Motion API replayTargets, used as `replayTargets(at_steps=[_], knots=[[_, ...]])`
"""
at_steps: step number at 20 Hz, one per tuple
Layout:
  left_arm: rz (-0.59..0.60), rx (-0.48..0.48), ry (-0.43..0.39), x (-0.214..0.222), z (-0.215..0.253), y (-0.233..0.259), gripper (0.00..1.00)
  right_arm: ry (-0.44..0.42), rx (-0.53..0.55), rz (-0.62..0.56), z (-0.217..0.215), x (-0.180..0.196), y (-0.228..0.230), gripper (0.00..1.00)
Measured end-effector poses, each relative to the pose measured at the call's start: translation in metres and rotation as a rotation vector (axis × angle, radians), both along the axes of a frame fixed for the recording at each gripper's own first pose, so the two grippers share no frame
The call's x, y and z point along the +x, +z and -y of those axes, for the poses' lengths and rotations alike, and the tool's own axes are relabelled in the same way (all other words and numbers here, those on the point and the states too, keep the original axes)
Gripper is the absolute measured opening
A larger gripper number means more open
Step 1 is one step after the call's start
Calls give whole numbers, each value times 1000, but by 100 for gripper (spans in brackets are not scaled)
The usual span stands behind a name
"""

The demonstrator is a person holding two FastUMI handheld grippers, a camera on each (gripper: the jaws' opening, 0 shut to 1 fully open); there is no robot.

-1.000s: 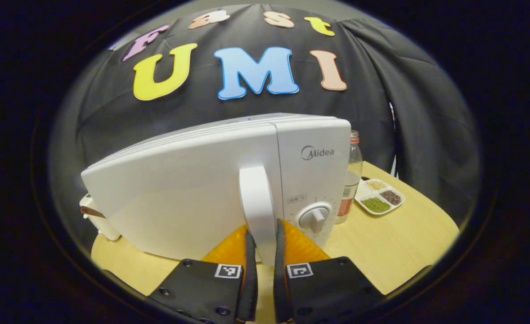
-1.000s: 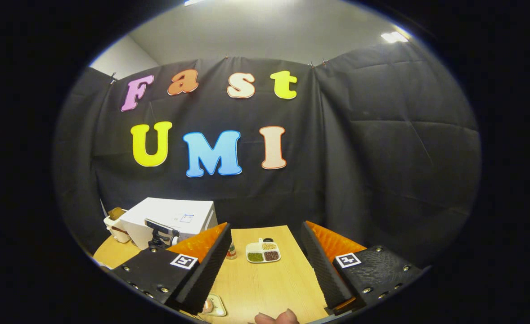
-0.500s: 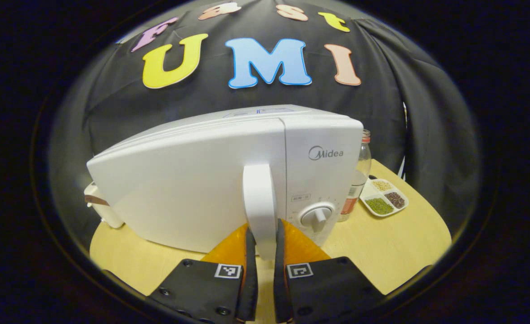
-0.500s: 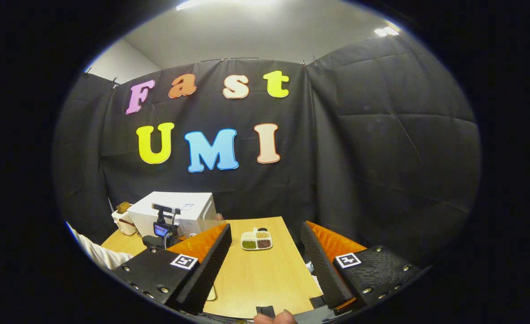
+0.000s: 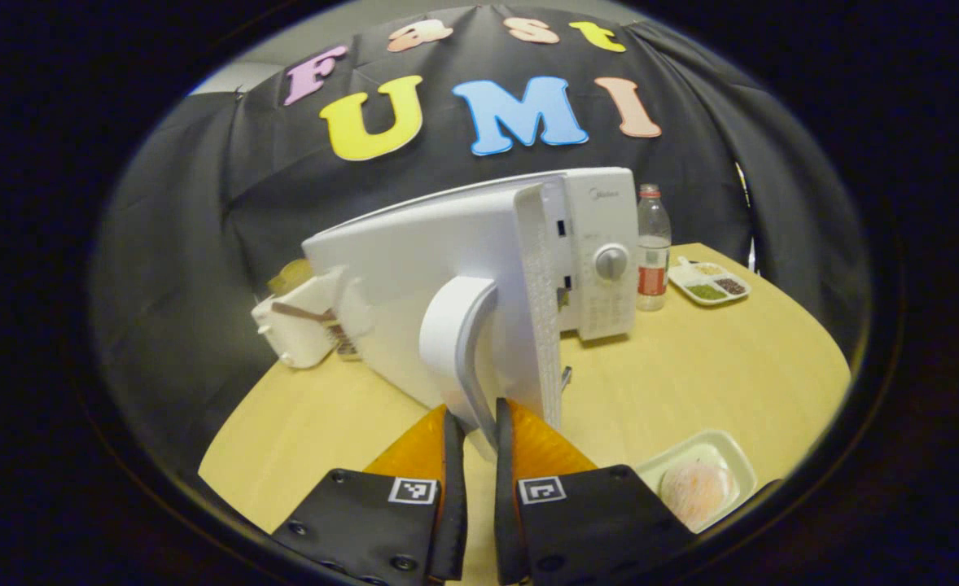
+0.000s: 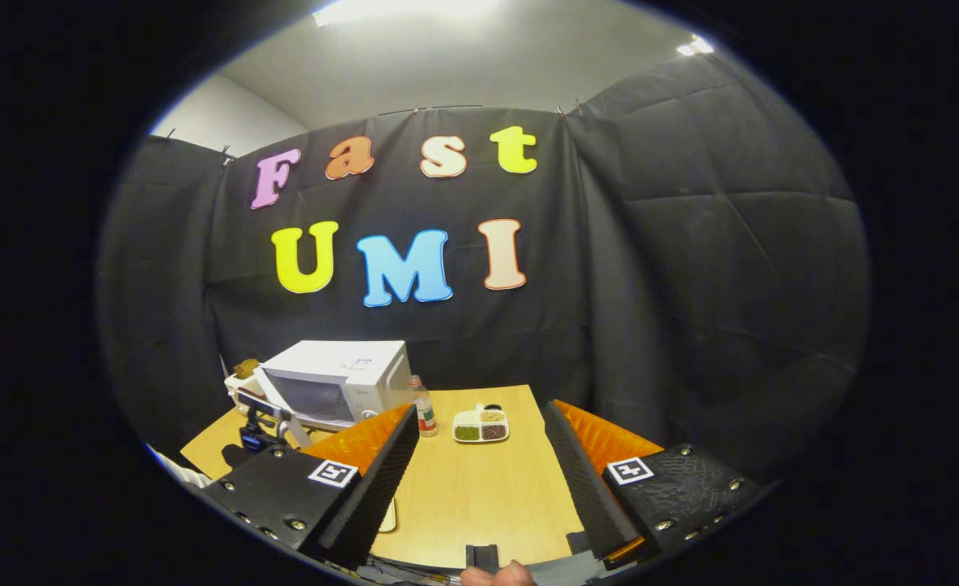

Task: Open the microwave oven with the left hand, put the food in, and close the microwave oven.

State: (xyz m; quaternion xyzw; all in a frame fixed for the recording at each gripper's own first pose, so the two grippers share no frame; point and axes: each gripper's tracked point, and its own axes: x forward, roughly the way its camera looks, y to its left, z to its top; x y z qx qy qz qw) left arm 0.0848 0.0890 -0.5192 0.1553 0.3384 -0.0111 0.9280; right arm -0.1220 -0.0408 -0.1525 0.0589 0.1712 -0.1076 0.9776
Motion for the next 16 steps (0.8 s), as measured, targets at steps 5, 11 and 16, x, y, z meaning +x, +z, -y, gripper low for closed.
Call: replayTargets(at_steps=[5, 11, 16], knots=[[-62, -75, 134, -49, -114, -1, 17, 68, 106, 8, -42, 18, -16, 96], [-82, -118, 31, -52, -146, 5, 17, 139, 27, -42, -106, 57, -36, 96], [-73, -215, 4, -52, -187, 9, 17, 98, 47, -125, -160, 77, -70, 96]])
